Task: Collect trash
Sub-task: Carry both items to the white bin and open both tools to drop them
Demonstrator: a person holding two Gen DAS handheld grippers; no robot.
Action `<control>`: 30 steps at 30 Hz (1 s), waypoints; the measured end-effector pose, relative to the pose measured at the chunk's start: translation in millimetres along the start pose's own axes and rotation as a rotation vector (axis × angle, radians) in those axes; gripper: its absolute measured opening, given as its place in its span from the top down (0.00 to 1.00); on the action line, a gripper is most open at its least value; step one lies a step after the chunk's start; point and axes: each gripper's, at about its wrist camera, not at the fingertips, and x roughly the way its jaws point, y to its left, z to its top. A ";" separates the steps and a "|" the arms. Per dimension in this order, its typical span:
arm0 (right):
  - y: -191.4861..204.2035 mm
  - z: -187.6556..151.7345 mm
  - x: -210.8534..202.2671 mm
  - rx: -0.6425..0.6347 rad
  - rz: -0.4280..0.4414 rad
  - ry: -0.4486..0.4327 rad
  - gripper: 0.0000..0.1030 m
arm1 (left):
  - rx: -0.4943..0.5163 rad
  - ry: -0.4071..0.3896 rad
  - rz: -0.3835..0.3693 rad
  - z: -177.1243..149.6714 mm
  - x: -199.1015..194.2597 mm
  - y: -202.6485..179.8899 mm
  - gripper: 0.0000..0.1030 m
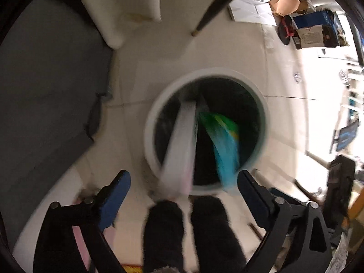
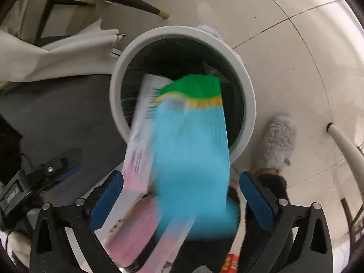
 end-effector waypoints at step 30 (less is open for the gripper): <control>73.5 -87.1 -184.3 -0.200 -0.368 -0.281 0.00 | 0.092 -0.161 0.209 -92.6 -160.6 -45.8 0.05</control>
